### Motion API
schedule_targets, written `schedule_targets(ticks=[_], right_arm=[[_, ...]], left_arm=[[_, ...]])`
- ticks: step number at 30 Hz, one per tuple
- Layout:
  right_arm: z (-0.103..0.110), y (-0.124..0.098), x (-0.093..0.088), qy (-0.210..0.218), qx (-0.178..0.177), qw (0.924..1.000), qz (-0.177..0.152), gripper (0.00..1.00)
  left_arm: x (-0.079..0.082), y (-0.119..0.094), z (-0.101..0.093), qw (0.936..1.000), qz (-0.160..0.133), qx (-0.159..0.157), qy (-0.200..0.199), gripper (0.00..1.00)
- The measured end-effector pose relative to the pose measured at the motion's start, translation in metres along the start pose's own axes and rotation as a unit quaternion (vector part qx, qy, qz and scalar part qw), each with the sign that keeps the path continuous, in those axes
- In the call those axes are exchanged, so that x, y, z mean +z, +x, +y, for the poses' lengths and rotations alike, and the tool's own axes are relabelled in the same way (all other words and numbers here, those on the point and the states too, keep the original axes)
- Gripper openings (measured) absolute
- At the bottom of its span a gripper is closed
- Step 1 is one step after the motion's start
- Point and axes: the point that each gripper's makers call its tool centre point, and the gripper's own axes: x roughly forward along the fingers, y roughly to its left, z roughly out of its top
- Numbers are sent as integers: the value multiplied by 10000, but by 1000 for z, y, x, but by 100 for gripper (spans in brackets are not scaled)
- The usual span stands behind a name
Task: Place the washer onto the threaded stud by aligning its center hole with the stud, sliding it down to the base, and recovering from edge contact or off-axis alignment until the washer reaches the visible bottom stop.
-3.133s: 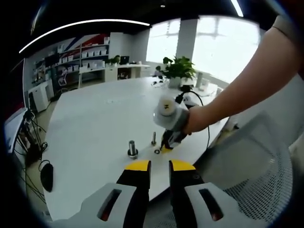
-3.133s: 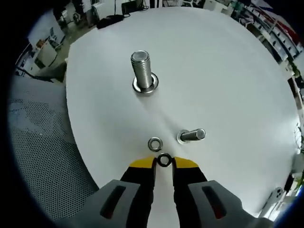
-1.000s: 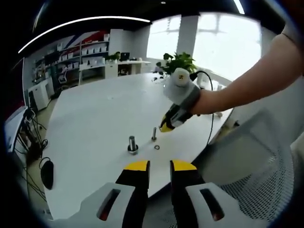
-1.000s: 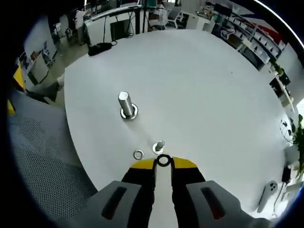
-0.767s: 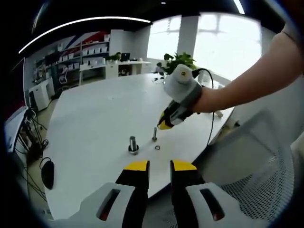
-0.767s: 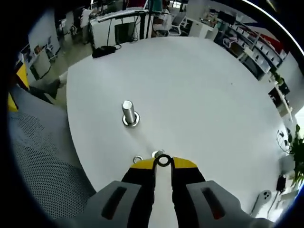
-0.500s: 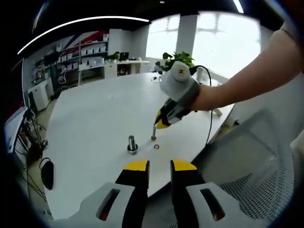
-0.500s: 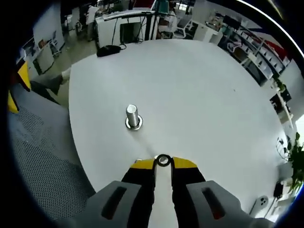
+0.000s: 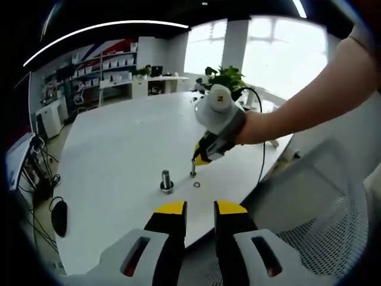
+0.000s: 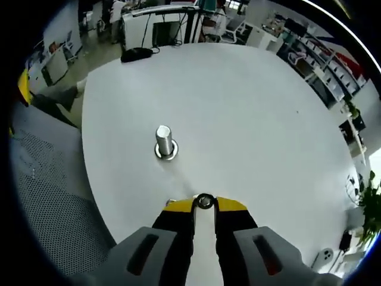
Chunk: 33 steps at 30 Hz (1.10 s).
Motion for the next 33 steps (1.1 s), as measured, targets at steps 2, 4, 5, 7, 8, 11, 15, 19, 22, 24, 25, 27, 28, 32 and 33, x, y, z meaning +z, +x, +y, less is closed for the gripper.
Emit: schedule_targets(ticks=[2, 4, 5, 7, 8, 11, 15, 19, 22, 24, 25, 27, 28, 32, 33], right_arm=[[0, 2, 0, -2, 6, 10000, 5, 14], [0, 6, 1, -21, 45, 10000, 38, 14], [0, 7, 1, -31, 63, 10000, 58, 14], [0, 8, 0, -41, 81, 9999, 85, 14], [0, 9, 0, -34, 90, 9999, 101, 14], [3, 12, -1, -104, 126, 9998, 153, 14], [7, 17, -7, -274, 200, 9990, 306, 14], [10, 23, -12, -339, 310, 9980, 444, 14], [8, 27, -15, -360, 369, 9972, 544, 14], [8, 28, -15, -337, 415, 9970, 559, 14], [7, 29, -15, -336, 420, 9969, 574, 14], [8, 32, -16, -332, 479, 9964, 624, 14], [8, 32, -17, -324, 488, 9962, 644, 14], [9, 34, -19, -322, 536, 9955, 714, 14], [10, 36, -19, -326, 554, 9952, 740, 14]], left_arm=[[0, 0, 0, 10000, 6, -4, 6, 16], [0, 0, 0, 10000, 14, -8, 8, 16], [0, 0, 0, 10000, 16, -8, 9, 16], [0, 0, 0, 10000, 16, 1, 4, 16], [0, 0, 0, 10000, 13, 5, 2, 16], [3, -1, 2, 10000, -63, 34, -12, 16], [0, 0, 1, 10000, 4, 8, -2, 16], [-1, 1, 0, 10000, 41, 1, -9, 16], [-3, 1, 0, 10000, 84, -10, -30, 16], [-5, 2, -1, 9999, 167, -26, -15, 16], [-6, 2, 0, 9998, 176, -23, -14, 17], [-6, 2, -1, 9998, 182, -30, -18, 17], [-6, 2, -1, 9998, 186, -36, -16, 17], [-7, 2, -1, 9998, 208, -48, -6, 17], [-6, 2, -1, 9998, 199, -46, -8, 17]])
